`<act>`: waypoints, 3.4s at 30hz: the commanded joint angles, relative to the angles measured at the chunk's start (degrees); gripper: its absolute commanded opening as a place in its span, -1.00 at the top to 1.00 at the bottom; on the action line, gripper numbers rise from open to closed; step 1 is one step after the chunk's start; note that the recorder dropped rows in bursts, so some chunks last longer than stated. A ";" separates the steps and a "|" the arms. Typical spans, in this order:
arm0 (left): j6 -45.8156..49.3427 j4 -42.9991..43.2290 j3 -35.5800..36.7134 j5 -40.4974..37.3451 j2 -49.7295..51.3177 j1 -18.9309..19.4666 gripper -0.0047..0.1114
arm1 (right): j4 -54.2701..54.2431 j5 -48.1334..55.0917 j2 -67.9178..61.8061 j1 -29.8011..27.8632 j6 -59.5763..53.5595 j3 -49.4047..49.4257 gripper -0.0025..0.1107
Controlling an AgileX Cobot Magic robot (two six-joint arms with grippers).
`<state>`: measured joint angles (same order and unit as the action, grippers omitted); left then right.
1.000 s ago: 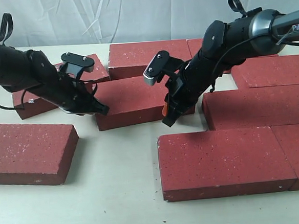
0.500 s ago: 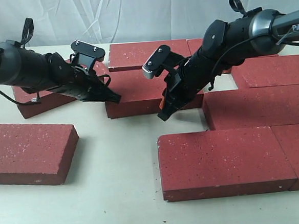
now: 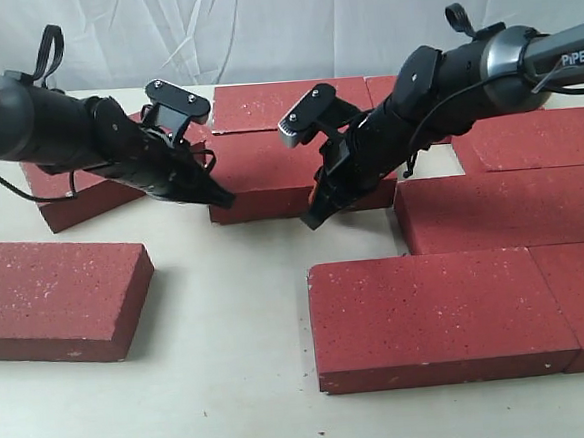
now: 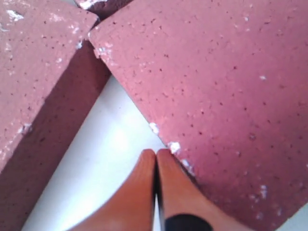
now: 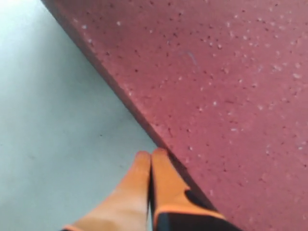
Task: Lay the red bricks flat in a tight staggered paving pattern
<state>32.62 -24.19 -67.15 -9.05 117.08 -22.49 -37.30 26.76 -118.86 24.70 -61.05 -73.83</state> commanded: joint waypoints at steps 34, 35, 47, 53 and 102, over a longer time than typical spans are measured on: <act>-0.30 -2.31 -1.03 -4.16 1.37 2.96 0.92 | -0.62 -2.33 -1.36 -0.01 0.46 -0.72 0.97; -0.30 -2.31 -1.22 -4.16 1.61 2.96 0.92 | -0.78 -1.94 -1.36 -0.01 0.46 -0.72 0.97; -0.42 -3.44 -1.48 -3.20 1.73 2.96 0.92 | -0.14 7.02 3.50 -0.01 1.33 -0.72 0.97; -0.42 -3.87 -1.48 -0.66 1.73 2.13 0.92 | 7.96 8.26 5.94 -0.13 5.78 -0.72 0.97; -0.69 -1.92 -7.42 -6.27 3.69 -0.06 0.92 | 22.58 4.99 12.60 -16.40 29.85 1.63 0.97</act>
<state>32.23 -25.00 -73.16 -13.88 121.36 -21.47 -15.33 33.15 -107.77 9.50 -31.78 -73.46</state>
